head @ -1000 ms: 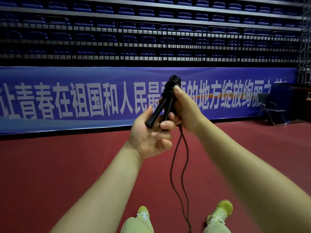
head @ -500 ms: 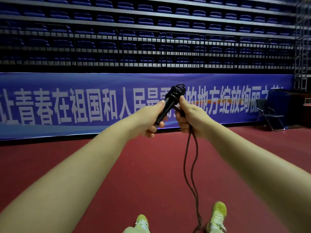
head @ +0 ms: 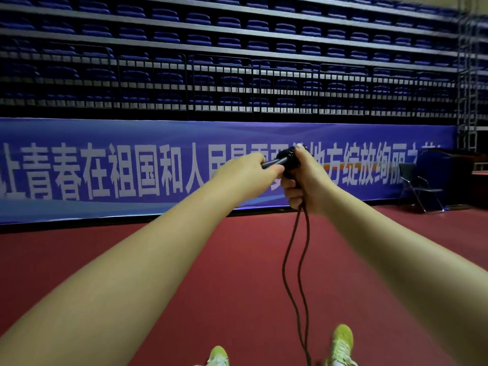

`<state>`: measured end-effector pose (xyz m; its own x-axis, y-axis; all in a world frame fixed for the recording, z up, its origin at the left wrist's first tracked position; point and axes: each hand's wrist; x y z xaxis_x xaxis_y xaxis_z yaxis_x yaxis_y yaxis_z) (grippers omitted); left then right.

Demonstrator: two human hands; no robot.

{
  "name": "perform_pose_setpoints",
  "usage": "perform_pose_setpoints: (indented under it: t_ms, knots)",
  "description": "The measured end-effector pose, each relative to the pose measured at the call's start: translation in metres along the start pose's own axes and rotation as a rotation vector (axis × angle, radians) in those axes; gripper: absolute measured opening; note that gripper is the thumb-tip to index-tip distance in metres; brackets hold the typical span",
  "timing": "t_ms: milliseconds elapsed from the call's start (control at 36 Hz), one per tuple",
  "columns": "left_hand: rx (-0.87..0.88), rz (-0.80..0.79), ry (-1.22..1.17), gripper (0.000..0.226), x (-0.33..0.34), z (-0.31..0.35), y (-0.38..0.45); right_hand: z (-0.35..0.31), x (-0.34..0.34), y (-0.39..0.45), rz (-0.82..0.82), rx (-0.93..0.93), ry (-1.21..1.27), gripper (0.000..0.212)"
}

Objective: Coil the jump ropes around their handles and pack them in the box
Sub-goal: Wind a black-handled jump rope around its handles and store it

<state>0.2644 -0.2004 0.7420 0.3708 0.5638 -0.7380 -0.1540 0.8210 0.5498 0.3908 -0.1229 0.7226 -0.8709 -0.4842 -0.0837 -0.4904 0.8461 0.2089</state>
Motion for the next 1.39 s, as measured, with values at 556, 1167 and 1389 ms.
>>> perform_pose_setpoints:
  t_ms: [556,1167,1389]
  knots:
    - [-0.142,-1.064,-1.485,0.068,0.011,-0.014,-0.025,-0.007,-0.002,-0.023,-0.167,-0.372,0.087,0.05]
    - [-0.019,-0.244,-0.345,0.061,0.015,-0.01,-0.025,0.014,0.001,-0.014,0.065,-0.133,-0.316,0.072]
    - [0.121,-0.154,0.187,0.048,0.023,-0.016,-0.035,0.019,0.002,-0.024,-0.01,-0.06,-0.329,0.062]
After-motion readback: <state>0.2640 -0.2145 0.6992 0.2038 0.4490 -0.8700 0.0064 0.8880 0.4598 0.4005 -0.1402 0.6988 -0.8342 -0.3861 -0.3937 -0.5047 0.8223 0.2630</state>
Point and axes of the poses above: each hand's wrist, its own y-axis towards the middle knuckle, its own x-axis out of the palm, z = x × y, and after that the axes turned 9 degrees about -y, right-handed
